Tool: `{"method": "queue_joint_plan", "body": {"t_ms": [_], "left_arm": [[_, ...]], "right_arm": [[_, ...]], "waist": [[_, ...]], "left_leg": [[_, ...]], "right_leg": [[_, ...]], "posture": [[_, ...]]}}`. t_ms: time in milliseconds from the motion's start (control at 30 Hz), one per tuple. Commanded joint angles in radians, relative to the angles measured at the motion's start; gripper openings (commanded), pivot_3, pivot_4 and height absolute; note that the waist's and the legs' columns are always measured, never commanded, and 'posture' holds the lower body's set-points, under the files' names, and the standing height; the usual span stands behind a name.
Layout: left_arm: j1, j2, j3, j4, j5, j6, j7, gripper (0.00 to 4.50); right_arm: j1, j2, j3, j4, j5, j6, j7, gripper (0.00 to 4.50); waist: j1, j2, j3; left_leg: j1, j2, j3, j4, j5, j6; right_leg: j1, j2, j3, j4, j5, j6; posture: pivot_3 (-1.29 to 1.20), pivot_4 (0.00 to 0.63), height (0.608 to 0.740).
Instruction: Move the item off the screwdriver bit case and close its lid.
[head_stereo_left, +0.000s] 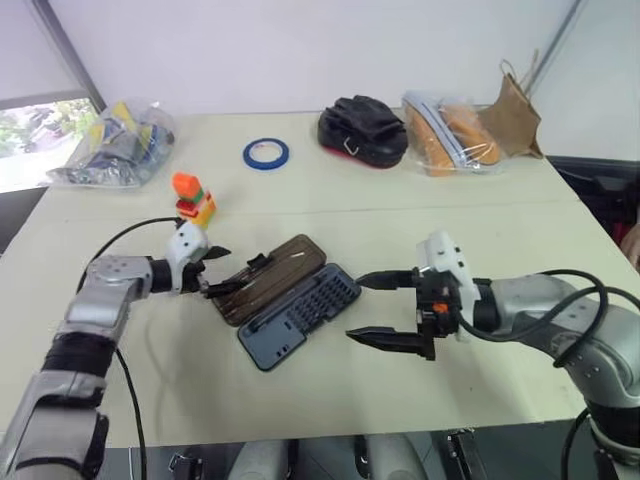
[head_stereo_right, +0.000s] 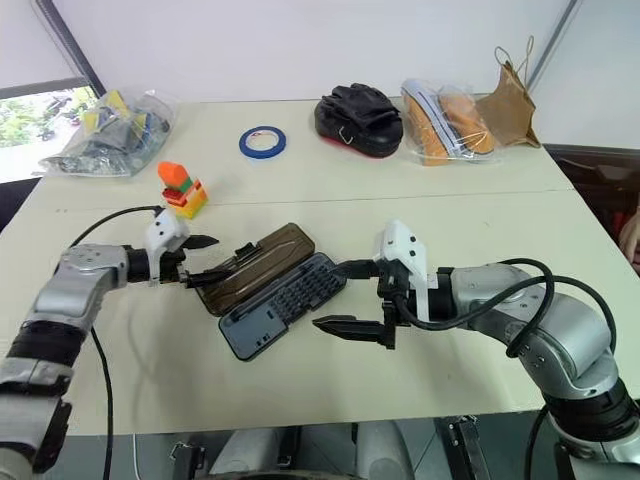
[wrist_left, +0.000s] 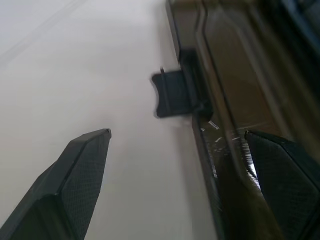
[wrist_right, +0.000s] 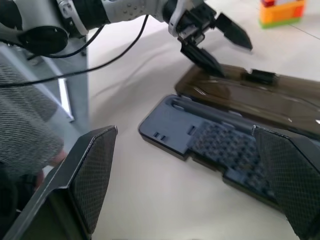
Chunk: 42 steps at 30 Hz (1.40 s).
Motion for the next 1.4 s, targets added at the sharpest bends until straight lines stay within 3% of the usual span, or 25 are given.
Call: {"method": "queue_joint_plan", "body": {"t_ms": [33, 100, 300, 333, 600, 767, 900, 1133, 1400], "left_arm": [[-0.034, -0.004, -0.045, 0.121, 0.071, -0.071, -0.053, 3.97], [-0.046, -0.008, -0.057, 0.171, 0.091, -0.108, -0.068, 3.2], [-0.046, -0.01, -0.058, 0.204, 0.098, -0.141, -0.081, 0.18], [-0.047, -0.012, -0.057, 0.205, 0.098, -0.142, -0.079, 0.02], [-0.173, -0.098, -0.027, 0.265, 0.107, -0.293, -0.017, 0.02], [-0.357, -0.207, -0.081, 0.432, 0.214, -0.52, 0.021, 0.02], [-0.439, -0.266, -0.138, 0.558, 0.318, -0.674, 0.075, 0.02], [-0.478, -0.347, -0.19, 0.669, 0.404, -0.814, 0.083, 0.02], [-0.529, -0.378, -0.237, 0.726, 0.528, -0.905, 0.274, 0.02]], "right_arm": [[0.018, 0.008, -0.043, -0.06, 0.02, -0.007, -0.051, 4.5], [0.029, 0.007, -0.052, -0.067, 0.023, -0.009, -0.07, 4.5], [0.051, -0.001, -0.076, -0.074, 0.036, -0.01, -0.101, 4.5], [0.052, -0.002, -0.077, -0.074, 0.036, -0.01, -0.102, 4.5], [0.041, -0.058, -0.058, -0.032, -0.028, -0.041, -0.05, 4.5], [0.035, -0.114, -0.045, 0.012, -0.096, -0.083, 0.013, 4.5], [0.046, -0.117, -0.041, 0.007, -0.112, -0.085, 0.025, 4.5], [0.1, -0.107, -0.049, -0.042, -0.104, -0.062, 0.002, 4.5], [0.123, -0.097, -0.043, -0.043, -0.118, -0.071, -0.021, 4.5]], "waist": [[0.004, 0.0, 0.0], [0.005, 0.0, -0.001], [0.001, 0.0, -0.003], [0.001, 0.001, -0.003], [0.029, 0.002, -0.005], [0.058, 0.0, -0.004], [0.052, 0.0, -0.004], [0.056, 0.0, -0.004], [0.058, 0.0, -0.004]], "left_leg": [[0.0, 0.0, 0.0, 0.0, 0.0, 0.0], [0.001, 0.0, 0.0, 0.0, 0.0, 0.0], [0.008, 0.001, -0.001, 0.0, 0.0, 0.0], [0.008, 0.001, -0.001, 0.0, 0.0, 0.0], [0.007, 0.0, -0.001, 0.001, 0.0, 0.0], [0.003, -0.001, -0.002, 0.007, -0.001, 0.002], [-0.007, -0.001, -0.002, 0.014, -0.003, 0.005], [-0.011, -0.002, -0.001, 0.015, -0.003, 0.006], [-0.011, -0.002, -0.002, 0.016, -0.004, 0.007]], "right_leg": [[0.0, 0.0, 0.0, 0.0, 0.0, 0.0], [0.001, 0.0, 0.0, 0.0, 0.0, 0.0], [0.008, 0.0, -0.001, 0.0, 0.0, 0.0], [0.008, 0.0, -0.001, 0.0, 0.0, 0.0], [0.009, 0.0, -0.002, 0.0, 0.0, 0.001], [0.009, 0.0, -0.004, -0.002, 0.0, 0.001], [0.004, 0.0, -0.005, -0.002, 0.001, 0.002], [-0.001, -0.001, -0.004, -0.002, 0.001, 0.003], [0.001, -0.001, -0.004, -0.002, 0.002, 0.004]], "posture": [[0.0, 0.15, 0.74], [0.0, 0.15, 0.74], [0.0, 0.15, 0.74], [0.0, 0.15, 0.74], [0.0, 0.15, 0.74], [0.0, 0.15, 0.74], [0.0, 0.15, 0.74], [0.0, 0.15, 0.74], [0.0, 0.15, 0.74]]}}
